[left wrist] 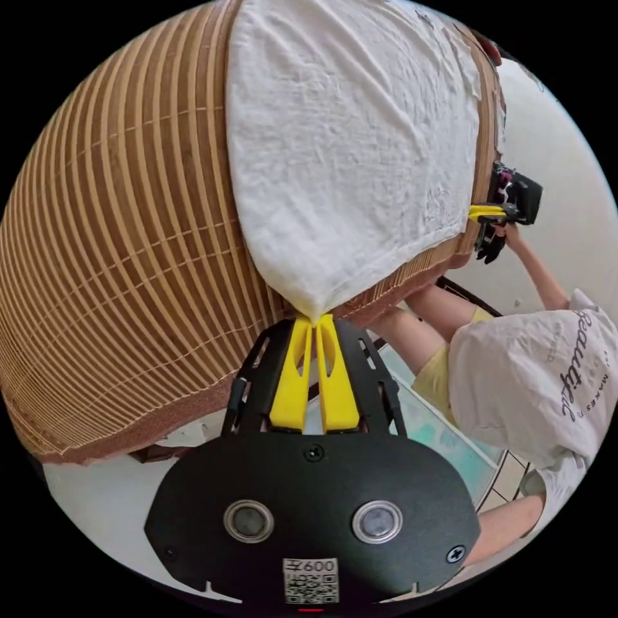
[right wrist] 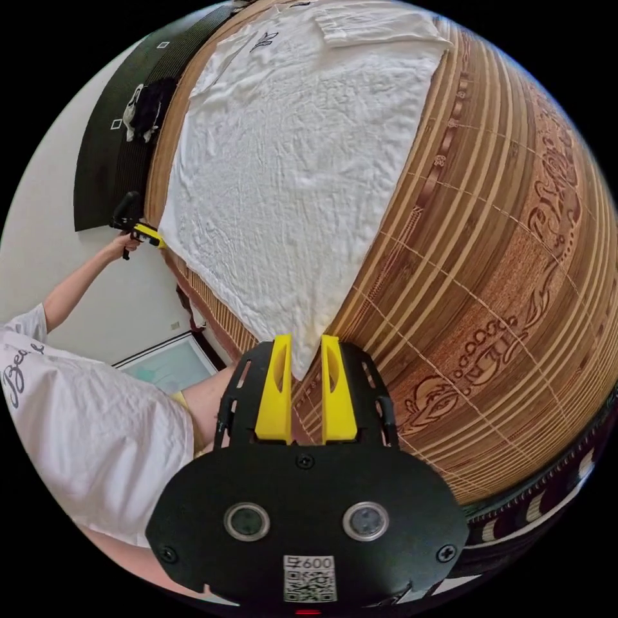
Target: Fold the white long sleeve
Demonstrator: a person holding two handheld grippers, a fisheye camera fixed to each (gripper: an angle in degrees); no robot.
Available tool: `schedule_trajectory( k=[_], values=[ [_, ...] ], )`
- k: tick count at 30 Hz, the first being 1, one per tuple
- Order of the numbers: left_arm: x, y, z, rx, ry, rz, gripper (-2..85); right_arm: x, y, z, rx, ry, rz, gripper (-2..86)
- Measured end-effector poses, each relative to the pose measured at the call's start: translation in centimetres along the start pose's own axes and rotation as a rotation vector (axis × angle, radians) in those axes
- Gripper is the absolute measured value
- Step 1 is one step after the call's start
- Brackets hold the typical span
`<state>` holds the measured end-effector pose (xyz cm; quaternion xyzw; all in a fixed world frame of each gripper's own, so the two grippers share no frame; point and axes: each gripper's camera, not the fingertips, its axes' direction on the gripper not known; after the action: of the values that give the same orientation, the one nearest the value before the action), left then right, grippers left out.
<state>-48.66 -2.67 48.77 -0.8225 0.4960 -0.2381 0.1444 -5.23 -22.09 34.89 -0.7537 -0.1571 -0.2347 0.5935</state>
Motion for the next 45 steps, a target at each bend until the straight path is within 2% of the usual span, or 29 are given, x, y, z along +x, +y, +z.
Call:
schedule_trajectory(
  k=[2,7,10,14,16,21,23,29,33,36,41,45],
  values=[
    [-1.2,1.7,-0.8,0.063,0.089,-0.059,1.8,0.3,0.3,0.3,0.022,-0.016,0.010,1.9],
    [-4.5,6.3,1.2,0.076,0.021,-0.308,2.4,0.8,1.4,1.1,0.096,-0.009,0.059,0.2],
    [-4.4,9.3,1.0,0.274,-0.066,-0.366,5.0,0.7,1.4,1.6,0.084,0.006,0.049,-0.4],
    [-4.4,10.3,-1.3,0.608,0.075,-0.307,9.3,0.3,1.2,2.2,0.065,0.036,0.037,-0.5],
    [-4.4,8.6,-1.6,0.591,0.057,-0.272,10.3,-0.1,1.2,2.6,0.056,0.049,0.038,-0.4],
    [-4.3,3.6,2.4,0.328,0.011,-0.180,9.9,-0.4,2.1,3.2,0.100,0.057,0.094,-0.3],
    [-4.1,4.0,2.8,0.341,-0.062,-0.211,7.7,-0.7,2.7,3.4,0.125,0.065,0.107,-0.3],
    [-4.6,6.0,4.9,0.332,-0.084,-0.235,3.8,-1.0,3.5,4.6,0.092,0.042,0.120,-0.5],
    [-4.6,7.7,6.0,0.405,-0.097,-0.245,2.7,-1.8,4.2,4.9,0.093,0.071,0.106,-0.6],
    [-4.8,8.4,6.7,0.404,-0.041,-0.243,2.2,-2.1,5.0,4.9,0.099,0.045,0.109,-0.4],
    [-3.9,9.7,7.1,0.413,-0.092,-0.240,2.0,-2.4,7.0,5.1,0.137,-0.004,0.169,0.8],
    [-4.0,10.1,7.6,0.395,-0.107,-0.251,2.0,-3.8,9.2,5.8,0.168,0.070,0.195,0.4]
  ],
)
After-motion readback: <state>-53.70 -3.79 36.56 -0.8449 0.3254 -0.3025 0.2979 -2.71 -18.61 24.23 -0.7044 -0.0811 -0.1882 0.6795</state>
